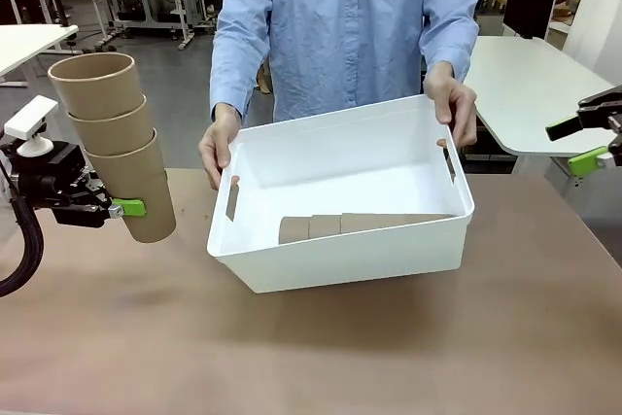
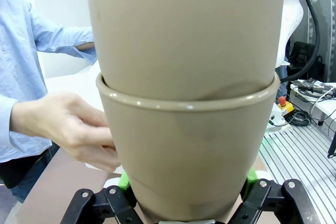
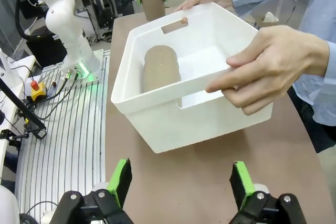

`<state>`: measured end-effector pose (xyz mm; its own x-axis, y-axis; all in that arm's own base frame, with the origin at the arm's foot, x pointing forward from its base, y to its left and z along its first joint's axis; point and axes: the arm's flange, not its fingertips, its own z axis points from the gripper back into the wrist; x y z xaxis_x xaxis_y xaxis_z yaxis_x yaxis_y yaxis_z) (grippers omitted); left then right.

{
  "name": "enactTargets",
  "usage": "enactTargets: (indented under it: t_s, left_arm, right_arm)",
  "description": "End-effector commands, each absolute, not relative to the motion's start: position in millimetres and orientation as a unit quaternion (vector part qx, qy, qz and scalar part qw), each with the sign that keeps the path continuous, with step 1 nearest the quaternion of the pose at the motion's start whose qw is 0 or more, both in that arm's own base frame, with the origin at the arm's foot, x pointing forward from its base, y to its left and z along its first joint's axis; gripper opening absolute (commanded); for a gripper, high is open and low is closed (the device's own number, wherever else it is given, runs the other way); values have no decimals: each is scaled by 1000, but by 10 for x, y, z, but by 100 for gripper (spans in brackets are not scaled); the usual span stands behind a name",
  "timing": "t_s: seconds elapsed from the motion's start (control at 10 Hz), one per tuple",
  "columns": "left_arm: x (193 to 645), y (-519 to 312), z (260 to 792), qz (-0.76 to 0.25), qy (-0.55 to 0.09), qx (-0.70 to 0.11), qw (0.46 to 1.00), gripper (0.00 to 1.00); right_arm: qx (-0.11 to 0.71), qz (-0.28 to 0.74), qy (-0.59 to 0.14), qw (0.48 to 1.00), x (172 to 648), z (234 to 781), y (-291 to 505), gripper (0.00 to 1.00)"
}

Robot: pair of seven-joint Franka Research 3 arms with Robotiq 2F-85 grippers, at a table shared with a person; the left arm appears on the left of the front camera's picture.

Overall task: Stack the cups and store them in the basket.
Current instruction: Place the stack of Reusable plastic cups into the Pantry Basket.

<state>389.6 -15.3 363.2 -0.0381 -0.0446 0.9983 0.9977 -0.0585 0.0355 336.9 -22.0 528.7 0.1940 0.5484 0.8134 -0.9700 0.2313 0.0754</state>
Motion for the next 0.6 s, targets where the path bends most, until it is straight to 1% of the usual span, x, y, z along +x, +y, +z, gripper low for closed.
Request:
enactTargets:
  t_s: [0.0,0.5]
  left_arm:
    - [3886,-153,3669,-535,-485,-495,483,85]
    - [3896,-153,3632,-535,-483,-493,487,85]
  right_arm:
    - [317,533,-344,705,3381,5310,-216,100]
    - [317,533,-344,705,3381,5310,-216,100]
